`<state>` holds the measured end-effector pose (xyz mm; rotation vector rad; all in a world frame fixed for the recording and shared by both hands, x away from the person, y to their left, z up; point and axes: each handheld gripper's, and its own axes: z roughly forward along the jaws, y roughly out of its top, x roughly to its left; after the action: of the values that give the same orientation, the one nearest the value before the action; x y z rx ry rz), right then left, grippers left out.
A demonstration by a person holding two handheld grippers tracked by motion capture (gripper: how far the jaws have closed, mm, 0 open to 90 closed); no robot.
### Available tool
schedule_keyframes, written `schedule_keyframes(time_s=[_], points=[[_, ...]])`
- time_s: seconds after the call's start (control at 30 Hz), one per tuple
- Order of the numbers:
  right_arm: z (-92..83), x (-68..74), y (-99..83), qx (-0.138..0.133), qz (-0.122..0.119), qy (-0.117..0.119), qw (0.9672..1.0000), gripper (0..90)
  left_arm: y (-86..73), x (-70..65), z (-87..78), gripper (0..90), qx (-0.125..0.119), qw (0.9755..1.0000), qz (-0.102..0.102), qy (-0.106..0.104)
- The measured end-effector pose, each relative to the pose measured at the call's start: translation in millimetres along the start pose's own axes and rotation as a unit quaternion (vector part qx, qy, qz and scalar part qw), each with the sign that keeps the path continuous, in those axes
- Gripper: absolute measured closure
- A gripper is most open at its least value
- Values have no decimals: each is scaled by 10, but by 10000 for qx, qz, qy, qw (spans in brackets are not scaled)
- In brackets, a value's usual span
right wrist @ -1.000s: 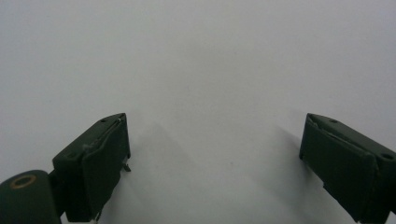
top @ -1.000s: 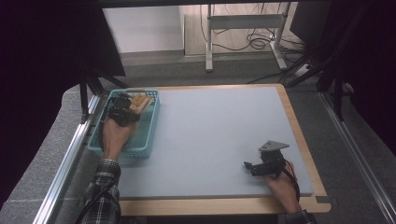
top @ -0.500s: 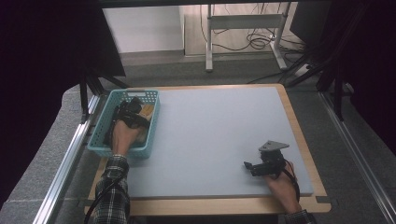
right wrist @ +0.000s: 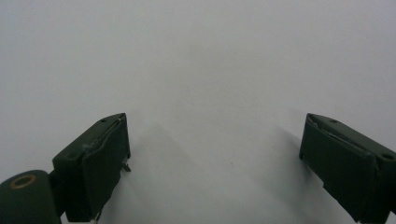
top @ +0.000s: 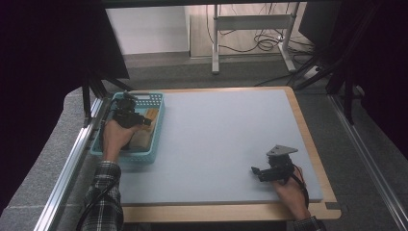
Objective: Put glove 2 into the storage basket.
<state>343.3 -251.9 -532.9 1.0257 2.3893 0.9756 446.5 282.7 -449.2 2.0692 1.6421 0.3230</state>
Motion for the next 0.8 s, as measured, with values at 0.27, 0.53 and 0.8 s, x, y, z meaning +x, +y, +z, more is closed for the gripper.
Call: schedule_keyframes(time_s=[0.27,0.53,0.8], points=[[0,0,0,0,-2,-2,10000,80,-105,91,281,772,568,9959,166,681],[0,0,0,-1,0,1,10000,80,-54,-5,505,855,567,9981,96,220],[1,2,0,-5,5,-2,10000,80,-80,67,407,651,323,9976,-36,605]])
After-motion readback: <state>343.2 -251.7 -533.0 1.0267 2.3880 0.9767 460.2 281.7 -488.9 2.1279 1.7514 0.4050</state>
